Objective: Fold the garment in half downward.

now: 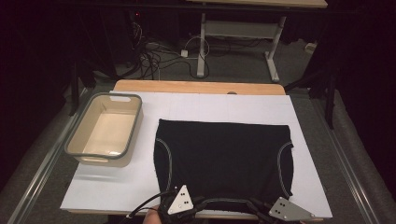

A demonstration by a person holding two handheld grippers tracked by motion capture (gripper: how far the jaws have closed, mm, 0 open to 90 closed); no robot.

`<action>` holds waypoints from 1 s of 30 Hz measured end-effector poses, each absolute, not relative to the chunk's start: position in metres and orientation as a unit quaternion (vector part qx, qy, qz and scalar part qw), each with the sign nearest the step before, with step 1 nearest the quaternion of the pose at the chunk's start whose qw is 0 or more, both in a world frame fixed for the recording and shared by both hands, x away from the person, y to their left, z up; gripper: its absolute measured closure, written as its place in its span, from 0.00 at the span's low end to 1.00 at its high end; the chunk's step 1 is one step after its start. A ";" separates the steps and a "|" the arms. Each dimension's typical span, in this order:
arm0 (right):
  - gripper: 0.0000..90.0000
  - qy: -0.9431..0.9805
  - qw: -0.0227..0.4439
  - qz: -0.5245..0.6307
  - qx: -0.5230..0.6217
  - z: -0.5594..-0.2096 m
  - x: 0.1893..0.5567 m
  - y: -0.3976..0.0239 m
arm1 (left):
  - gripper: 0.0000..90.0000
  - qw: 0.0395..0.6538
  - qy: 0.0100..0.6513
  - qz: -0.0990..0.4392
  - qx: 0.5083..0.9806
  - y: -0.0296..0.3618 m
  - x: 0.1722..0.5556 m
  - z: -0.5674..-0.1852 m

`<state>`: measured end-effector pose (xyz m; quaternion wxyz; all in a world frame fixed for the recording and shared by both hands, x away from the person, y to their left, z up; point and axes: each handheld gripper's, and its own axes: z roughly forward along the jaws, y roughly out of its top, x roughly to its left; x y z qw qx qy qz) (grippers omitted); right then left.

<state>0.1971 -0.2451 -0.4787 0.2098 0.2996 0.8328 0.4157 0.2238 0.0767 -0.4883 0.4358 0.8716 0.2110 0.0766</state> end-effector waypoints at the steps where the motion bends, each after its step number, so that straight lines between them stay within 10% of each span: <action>1: 0.87 0.835 0.205 0.412 0.301 -0.481 0.198 -0.245 | 0.78 0.431 0.212 0.069 0.874 0.076 0.225 -0.491; 30: 0.13 0.750 0.246 0.473 0.391 -0.478 0.225 -0.283 | 0.23 0.456 0.268 0.095 0.843 0.123 0.259 -0.482</action>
